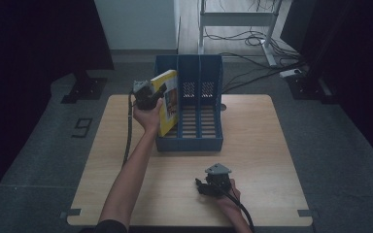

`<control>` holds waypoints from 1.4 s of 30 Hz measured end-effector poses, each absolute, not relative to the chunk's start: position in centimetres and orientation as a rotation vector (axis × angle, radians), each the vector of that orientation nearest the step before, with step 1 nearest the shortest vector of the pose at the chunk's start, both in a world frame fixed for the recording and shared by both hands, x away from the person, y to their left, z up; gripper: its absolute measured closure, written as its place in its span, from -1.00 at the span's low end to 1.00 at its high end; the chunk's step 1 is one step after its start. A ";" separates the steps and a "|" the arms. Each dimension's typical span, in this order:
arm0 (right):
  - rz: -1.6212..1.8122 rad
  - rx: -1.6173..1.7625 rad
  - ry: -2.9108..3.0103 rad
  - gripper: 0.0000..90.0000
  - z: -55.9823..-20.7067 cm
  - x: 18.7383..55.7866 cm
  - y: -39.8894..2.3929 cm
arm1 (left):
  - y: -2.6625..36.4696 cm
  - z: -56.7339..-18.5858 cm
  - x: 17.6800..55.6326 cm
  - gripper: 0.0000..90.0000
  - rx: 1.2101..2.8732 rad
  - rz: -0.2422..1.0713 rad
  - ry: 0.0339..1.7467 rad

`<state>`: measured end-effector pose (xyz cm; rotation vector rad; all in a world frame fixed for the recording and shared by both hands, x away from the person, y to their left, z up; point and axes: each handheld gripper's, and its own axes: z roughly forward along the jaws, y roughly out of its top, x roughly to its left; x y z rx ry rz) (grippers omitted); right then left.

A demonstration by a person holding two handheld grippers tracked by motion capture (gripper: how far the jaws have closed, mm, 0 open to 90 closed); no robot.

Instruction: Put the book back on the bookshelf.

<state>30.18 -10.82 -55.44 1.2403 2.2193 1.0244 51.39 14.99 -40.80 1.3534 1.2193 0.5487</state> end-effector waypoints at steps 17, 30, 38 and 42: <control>1.024 1.239 2.219 -0.43 -55.4 30.2 -10.8 | 15.5 -42.6 50.6 0.62 1.355 0.532 1.203; 1.022 1.238 2.218 -0.43 -55.4 30.2 -10.8 | 16.7 -42.9 48.2 0.60 1.423 0.512 1.154; 1.021 1.239 2.216 -0.43 -55.4 30.2 -10.8 | 17.1 -43.0 47.0 0.59 1.470 0.514 1.148; 1.021 1.241 2.217 -0.43 -55.4 30.2 -10.8 | 17.3 -43.0 46.8 0.58 1.480 0.507 1.146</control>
